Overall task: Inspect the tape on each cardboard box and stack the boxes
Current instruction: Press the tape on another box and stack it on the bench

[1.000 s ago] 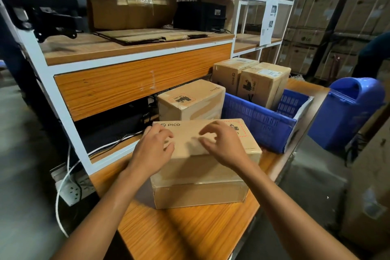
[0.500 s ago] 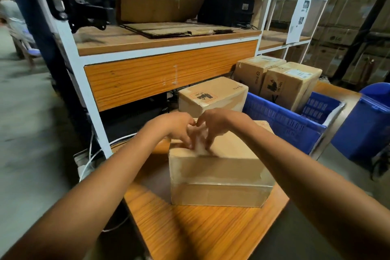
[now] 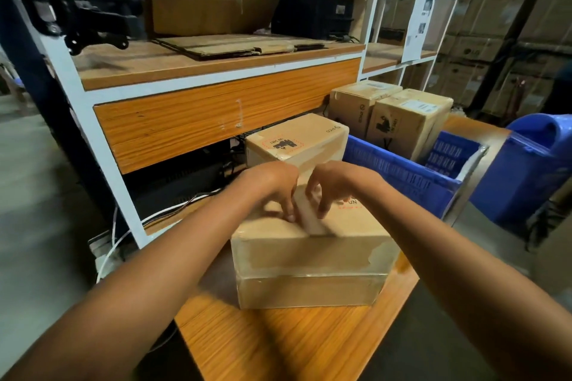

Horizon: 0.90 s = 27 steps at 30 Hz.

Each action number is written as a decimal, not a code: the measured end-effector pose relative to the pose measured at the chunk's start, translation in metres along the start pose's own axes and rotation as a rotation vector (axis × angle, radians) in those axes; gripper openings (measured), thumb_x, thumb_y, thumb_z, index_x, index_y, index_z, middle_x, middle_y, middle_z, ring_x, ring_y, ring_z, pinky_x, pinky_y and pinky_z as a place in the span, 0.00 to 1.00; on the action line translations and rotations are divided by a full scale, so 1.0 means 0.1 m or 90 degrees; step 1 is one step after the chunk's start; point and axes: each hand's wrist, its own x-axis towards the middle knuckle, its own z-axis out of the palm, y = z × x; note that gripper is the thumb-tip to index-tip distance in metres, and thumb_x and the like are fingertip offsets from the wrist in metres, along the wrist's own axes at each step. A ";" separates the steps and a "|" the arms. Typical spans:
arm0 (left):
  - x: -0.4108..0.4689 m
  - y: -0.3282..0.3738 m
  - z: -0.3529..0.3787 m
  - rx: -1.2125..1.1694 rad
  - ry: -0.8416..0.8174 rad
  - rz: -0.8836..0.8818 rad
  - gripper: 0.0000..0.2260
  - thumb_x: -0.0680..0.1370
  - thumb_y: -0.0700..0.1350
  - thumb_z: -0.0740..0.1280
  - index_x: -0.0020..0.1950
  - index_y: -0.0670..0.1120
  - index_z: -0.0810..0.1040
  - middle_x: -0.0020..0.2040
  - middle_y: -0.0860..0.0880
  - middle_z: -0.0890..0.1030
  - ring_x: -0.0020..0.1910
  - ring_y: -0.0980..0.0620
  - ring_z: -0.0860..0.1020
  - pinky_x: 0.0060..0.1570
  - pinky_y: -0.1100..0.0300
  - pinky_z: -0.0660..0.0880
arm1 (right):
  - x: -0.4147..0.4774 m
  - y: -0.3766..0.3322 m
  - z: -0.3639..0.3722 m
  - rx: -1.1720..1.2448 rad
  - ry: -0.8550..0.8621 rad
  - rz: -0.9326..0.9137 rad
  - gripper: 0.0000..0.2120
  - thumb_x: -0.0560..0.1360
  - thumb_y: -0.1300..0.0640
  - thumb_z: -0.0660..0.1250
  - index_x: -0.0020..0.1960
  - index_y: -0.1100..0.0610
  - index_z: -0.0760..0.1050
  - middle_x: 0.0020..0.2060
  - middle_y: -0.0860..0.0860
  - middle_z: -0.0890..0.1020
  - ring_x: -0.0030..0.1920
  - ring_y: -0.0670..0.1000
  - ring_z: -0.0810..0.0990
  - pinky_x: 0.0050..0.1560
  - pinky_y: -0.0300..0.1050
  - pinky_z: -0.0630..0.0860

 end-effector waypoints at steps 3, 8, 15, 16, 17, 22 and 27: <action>0.00 -0.03 -0.01 0.010 -0.012 0.006 0.26 0.67 0.55 0.80 0.61 0.45 0.82 0.54 0.49 0.83 0.54 0.48 0.79 0.52 0.55 0.75 | -0.03 0.04 0.00 0.012 0.003 -0.007 0.27 0.71 0.55 0.78 0.68 0.52 0.78 0.64 0.52 0.80 0.58 0.53 0.78 0.60 0.49 0.78; 0.03 -0.05 0.13 -0.045 0.034 0.056 0.25 0.77 0.63 0.67 0.67 0.48 0.76 0.60 0.50 0.79 0.61 0.47 0.76 0.58 0.53 0.71 | -0.11 0.43 0.01 0.010 -0.029 0.045 0.33 0.71 0.54 0.78 0.74 0.48 0.71 0.67 0.50 0.77 0.62 0.53 0.76 0.61 0.46 0.75; -0.11 -0.02 0.41 -0.006 0.155 0.106 0.24 0.80 0.63 0.59 0.55 0.45 0.81 0.53 0.46 0.84 0.52 0.45 0.81 0.52 0.46 0.78 | -0.33 0.52 0.13 0.044 0.028 0.049 0.26 0.73 0.55 0.76 0.69 0.49 0.77 0.64 0.49 0.80 0.60 0.51 0.77 0.58 0.42 0.73; -0.16 -0.03 0.45 -0.012 0.206 0.113 0.21 0.81 0.61 0.60 0.56 0.46 0.82 0.54 0.48 0.84 0.53 0.46 0.81 0.51 0.47 0.79 | -0.40 0.52 0.18 0.037 0.042 0.054 0.23 0.73 0.56 0.76 0.68 0.49 0.78 0.64 0.49 0.80 0.60 0.51 0.77 0.58 0.43 0.72; -0.19 -0.04 0.50 -0.019 0.264 0.108 0.18 0.81 0.59 0.60 0.54 0.48 0.83 0.53 0.49 0.83 0.52 0.47 0.81 0.48 0.49 0.78 | -0.47 0.53 0.25 0.031 0.060 0.061 0.21 0.74 0.56 0.74 0.66 0.49 0.79 0.64 0.48 0.79 0.61 0.51 0.77 0.58 0.43 0.72; -0.25 -0.06 0.70 -0.027 0.359 0.055 0.20 0.82 0.50 0.61 0.29 0.50 0.68 0.41 0.48 0.80 0.43 0.44 0.78 0.36 0.55 0.64 | -0.65 0.46 0.48 0.012 0.130 0.088 0.16 0.79 0.54 0.68 0.66 0.47 0.79 0.62 0.47 0.80 0.58 0.50 0.78 0.50 0.43 0.75; -0.33 -0.03 0.98 -0.057 0.507 0.022 0.12 0.81 0.49 0.63 0.48 0.46 0.84 0.46 0.49 0.80 0.48 0.47 0.77 0.46 0.51 0.75 | -0.79 0.27 0.67 0.051 0.261 0.135 0.06 0.79 0.53 0.67 0.54 0.46 0.82 0.53 0.46 0.83 0.49 0.47 0.80 0.51 0.46 0.80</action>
